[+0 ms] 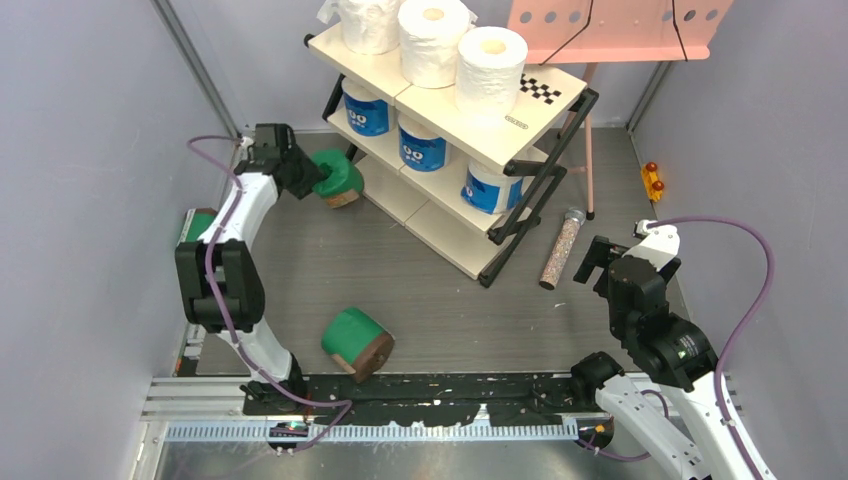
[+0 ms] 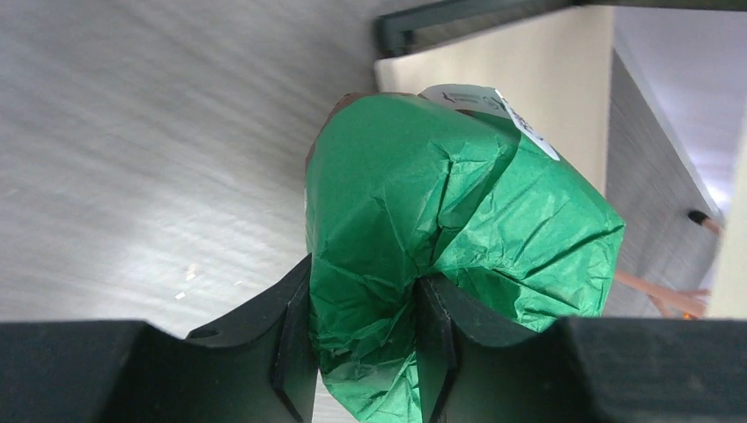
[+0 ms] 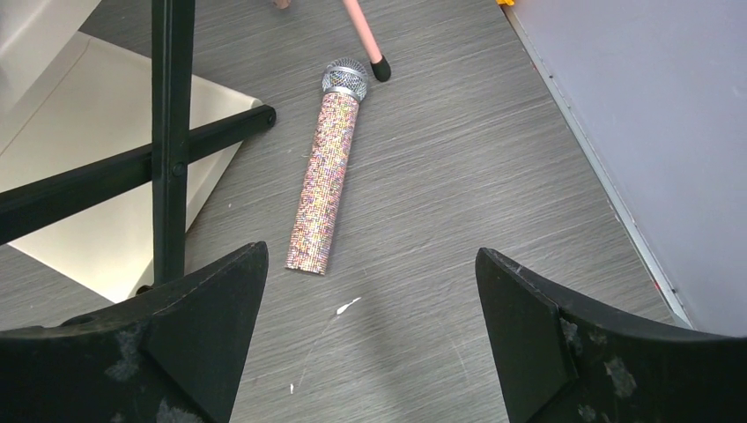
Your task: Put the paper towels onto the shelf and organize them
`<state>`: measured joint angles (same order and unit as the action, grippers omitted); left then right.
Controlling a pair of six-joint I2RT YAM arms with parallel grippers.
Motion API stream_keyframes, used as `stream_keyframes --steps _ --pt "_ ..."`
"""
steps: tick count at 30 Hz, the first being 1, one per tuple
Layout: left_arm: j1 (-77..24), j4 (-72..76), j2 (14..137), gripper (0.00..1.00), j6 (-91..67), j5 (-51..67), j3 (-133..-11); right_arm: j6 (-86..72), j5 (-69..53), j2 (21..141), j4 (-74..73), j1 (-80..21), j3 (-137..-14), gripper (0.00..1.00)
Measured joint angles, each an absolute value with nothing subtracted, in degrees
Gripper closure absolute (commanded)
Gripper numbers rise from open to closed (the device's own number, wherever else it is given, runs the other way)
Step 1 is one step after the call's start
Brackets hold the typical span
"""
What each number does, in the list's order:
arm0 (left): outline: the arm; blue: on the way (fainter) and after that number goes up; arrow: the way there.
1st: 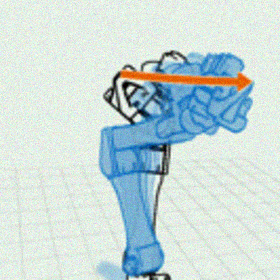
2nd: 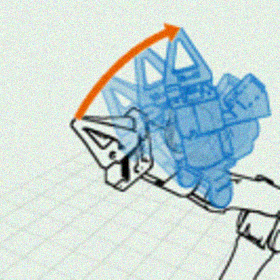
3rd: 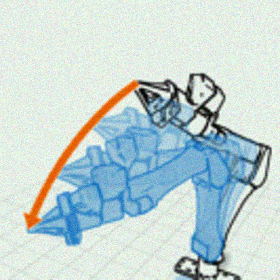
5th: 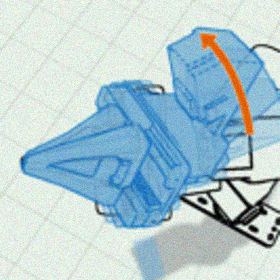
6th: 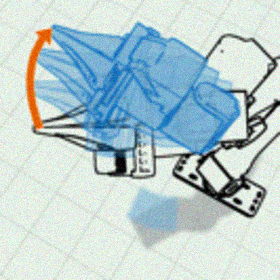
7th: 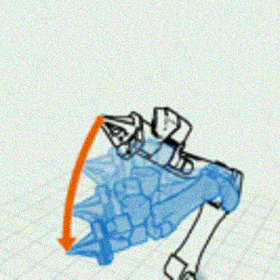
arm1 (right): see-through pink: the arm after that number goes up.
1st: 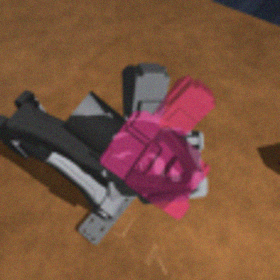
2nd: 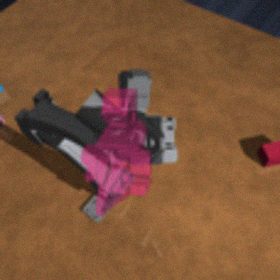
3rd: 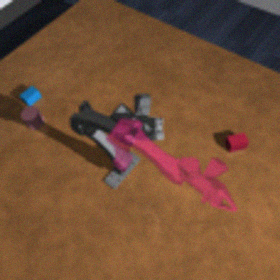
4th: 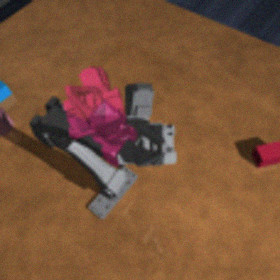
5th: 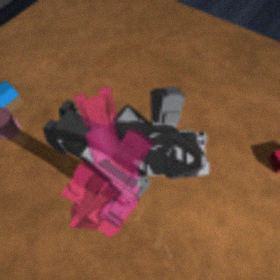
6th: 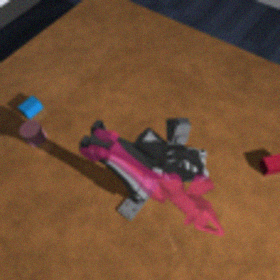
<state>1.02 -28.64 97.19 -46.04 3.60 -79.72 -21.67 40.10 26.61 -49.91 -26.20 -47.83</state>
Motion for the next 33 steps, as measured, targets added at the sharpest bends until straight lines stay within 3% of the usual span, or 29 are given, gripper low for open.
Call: stream_keyframes --steps 11,17,33 --pt "-4.95 -23.68 109.51 0.55 -39.59 7.38 -91.00 -22.46 41.56 26.13 -50.83 -26.20 -47.83 0.05" --pt "-5.50 -19.77 111.77 0.42 -37.58 7.49 -91.07 -22.59 41.93 26.13 -51.05 -26.20 -47.83 0.05" --pt "-5.26 -8.21 109.71 0.26 -40.38 8.03 -82.76 -22.63 41.95 26.13 -51.07 -26.20 -47.83 0.05"
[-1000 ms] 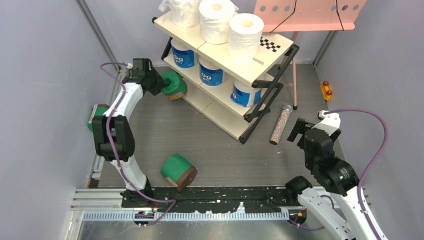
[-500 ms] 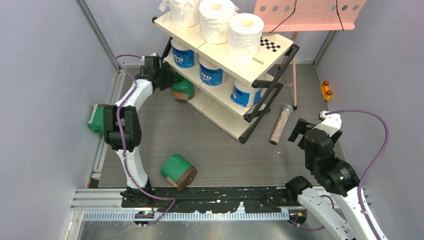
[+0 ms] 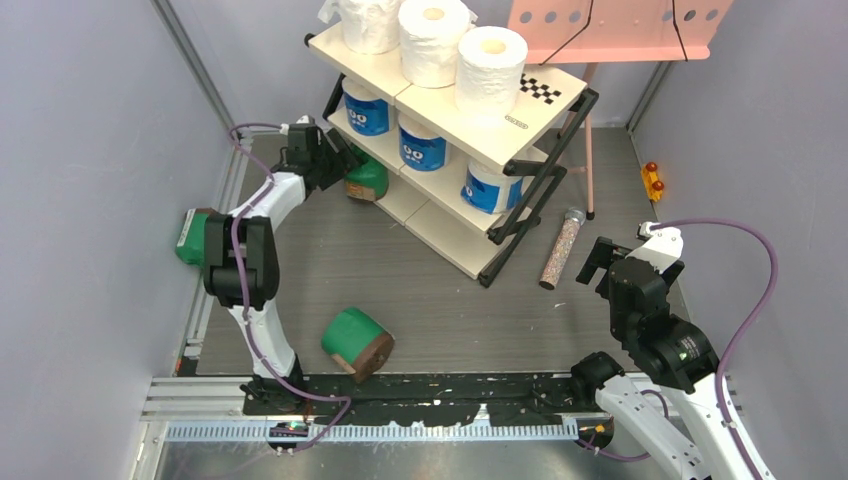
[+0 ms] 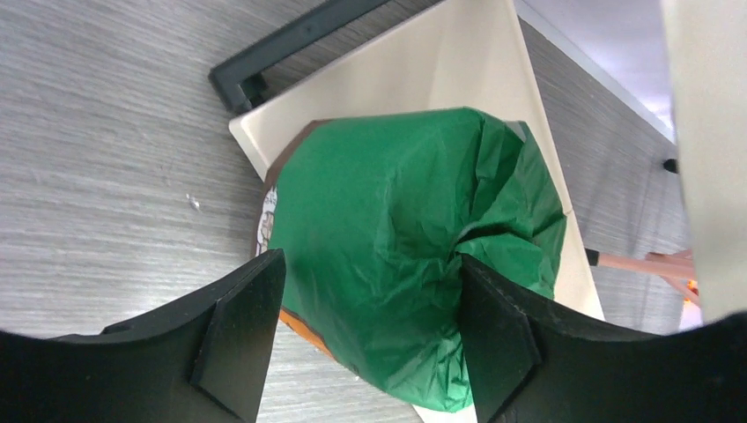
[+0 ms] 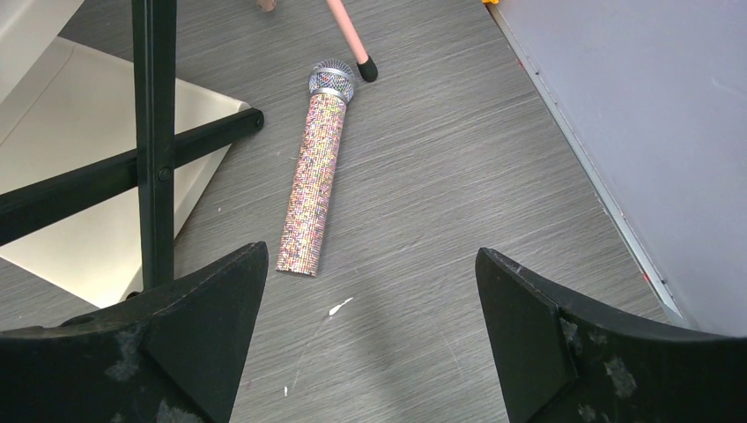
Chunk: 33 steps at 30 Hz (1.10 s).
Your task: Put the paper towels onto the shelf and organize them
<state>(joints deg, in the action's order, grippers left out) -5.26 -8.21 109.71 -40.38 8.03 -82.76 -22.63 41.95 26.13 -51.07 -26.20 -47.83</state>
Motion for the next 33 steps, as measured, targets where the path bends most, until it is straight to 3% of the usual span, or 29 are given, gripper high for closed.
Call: stream_keyframes --steps 5,16,21,28,33 --pt "-5.30 -5.37 106.72 0.18 -42.78 7.77 -78.94 -22.63 41.93 26.13 -51.07 -26.20 -47.83 0.05" --pt "-4.58 0.38 100.51 0.21 -48.34 6.44 -72.20 -22.63 41.91 26.13 -51.07 -26.20 -47.83 0.05" --pt "-3.66 1.19 97.43 0.27 -51.07 6.04 -67.02 -22.63 41.91 26.11 -51.05 -26.20 -47.83 0.05" --pt "-2.90 1.39 93.03 0.43 -54.57 3.97 -60.55 -22.63 41.91 26.11 -51.07 -26.20 -47.83 0.05" --pt "-2.44 0.01 92.73 0.47 -55.46 2.55 -60.27 -22.63 41.91 26.06 -51.05 -26.20 -47.83 0.05"
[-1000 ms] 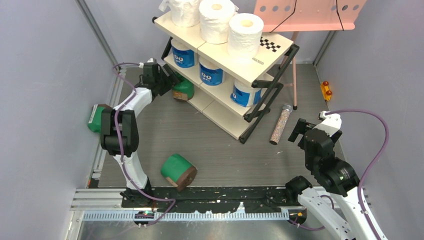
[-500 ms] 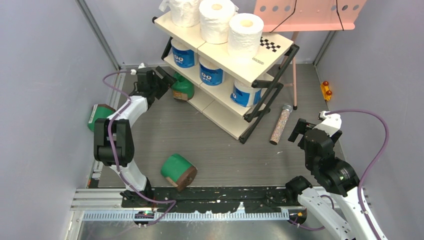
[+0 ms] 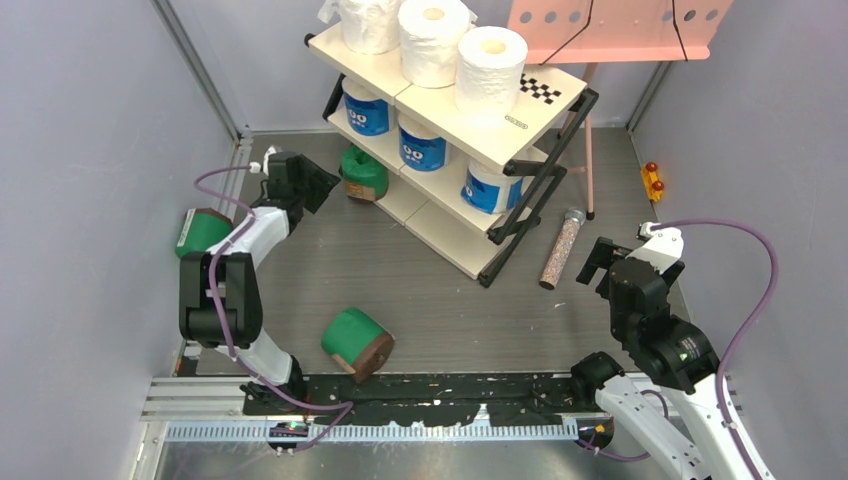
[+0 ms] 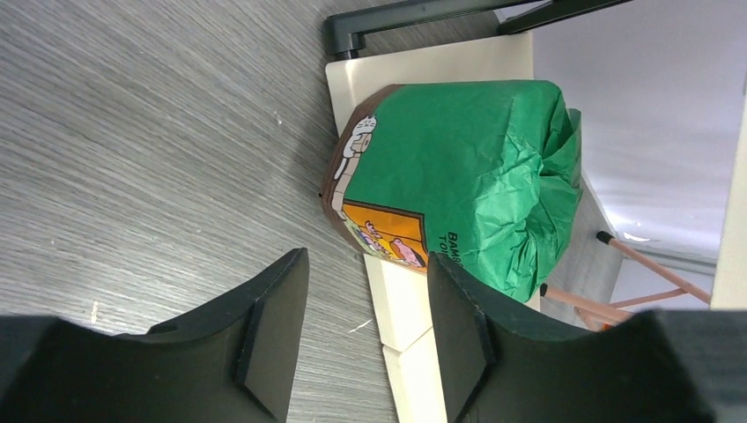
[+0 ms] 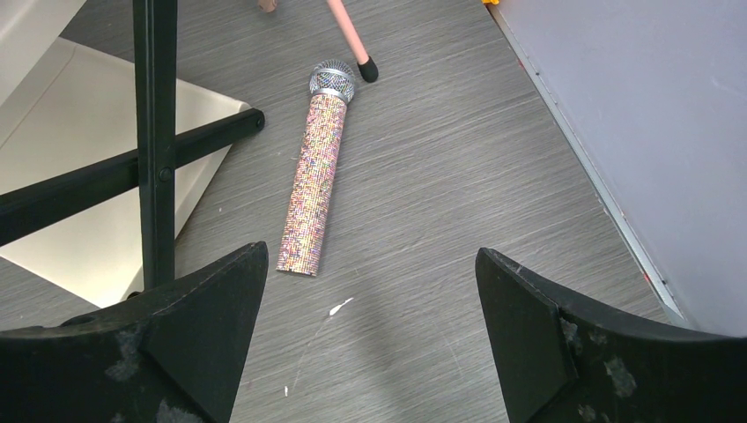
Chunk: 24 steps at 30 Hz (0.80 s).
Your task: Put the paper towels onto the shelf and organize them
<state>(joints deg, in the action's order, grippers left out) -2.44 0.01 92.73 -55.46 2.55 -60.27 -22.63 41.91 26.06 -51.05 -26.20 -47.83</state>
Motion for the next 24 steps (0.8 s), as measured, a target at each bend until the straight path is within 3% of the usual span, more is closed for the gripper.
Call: stream_keyframes --steps 11,18,24 --pt "-2.94 -4.80 102.00 0.49 -56.18 5.10 -69.60 -22.63 41.91 25.80 -51.07 -26.20 -47.83 0.05" --pt "-4.16 -6.39 107.77 0.45 -57.08 7.22 -77.62 -22.61 41.91 25.80 -51.07 -26.20 -47.83 0.05" --pt "-5.08 -7.38 111.83 0.35 -57.87 8.88 -83.53 -22.63 41.91 25.80 -51.07 -26.20 -47.83 0.05"
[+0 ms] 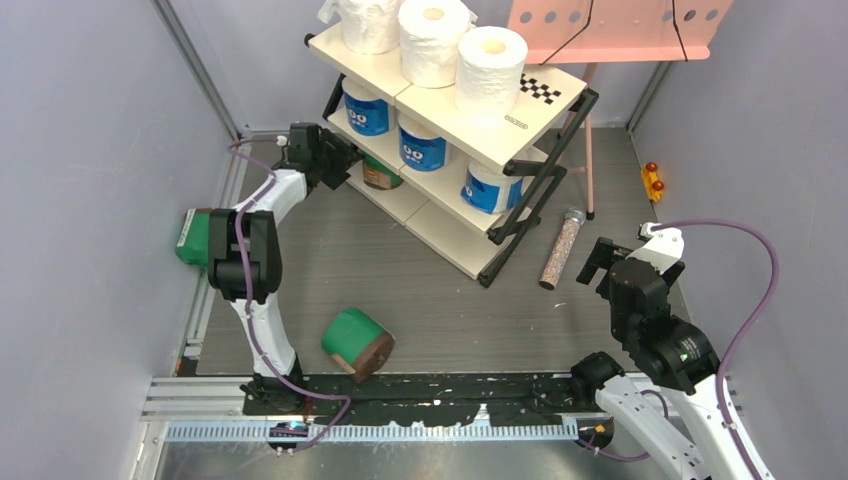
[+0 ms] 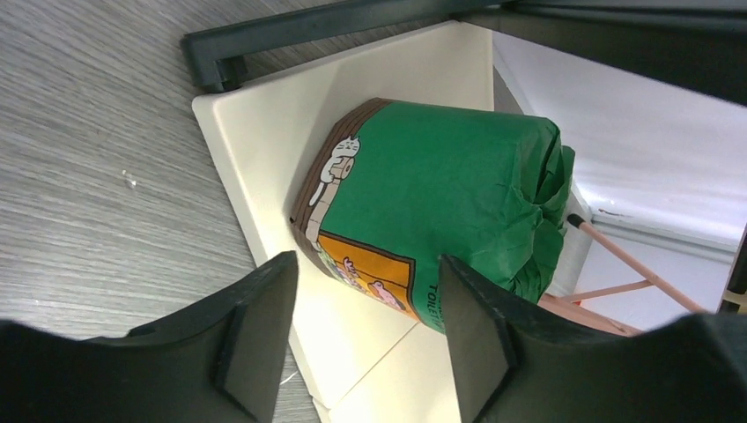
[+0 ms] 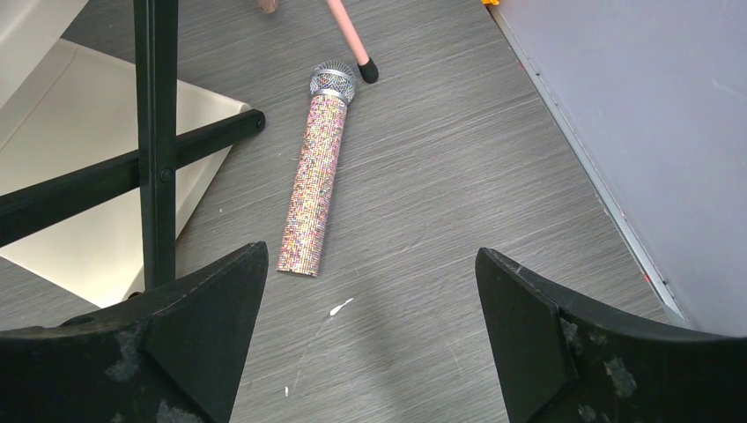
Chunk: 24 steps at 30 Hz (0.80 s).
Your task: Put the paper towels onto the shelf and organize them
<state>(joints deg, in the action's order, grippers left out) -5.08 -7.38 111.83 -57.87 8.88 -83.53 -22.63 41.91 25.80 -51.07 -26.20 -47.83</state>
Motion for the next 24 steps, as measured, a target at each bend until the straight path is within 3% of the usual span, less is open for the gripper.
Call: stream_keyframes --steps 6,12,24 --pt "-5.23 -9.78 110.67 0.21 -55.33 9.47 -82.91 -22.61 41.80 25.89 -51.05 -26.20 -47.83 0.05" --pt "-5.23 -16.51 100.20 0.10 -47.86 9.37 -76.29 -22.57 41.01 25.87 -51.03 -26.20 -47.83 0.05" --pt "-5.23 -38.13 74.78 0.04 -28.51 12.05 -67.53 -21.76 38.02 25.87 -50.54 -26.20 -47.83 0.05"
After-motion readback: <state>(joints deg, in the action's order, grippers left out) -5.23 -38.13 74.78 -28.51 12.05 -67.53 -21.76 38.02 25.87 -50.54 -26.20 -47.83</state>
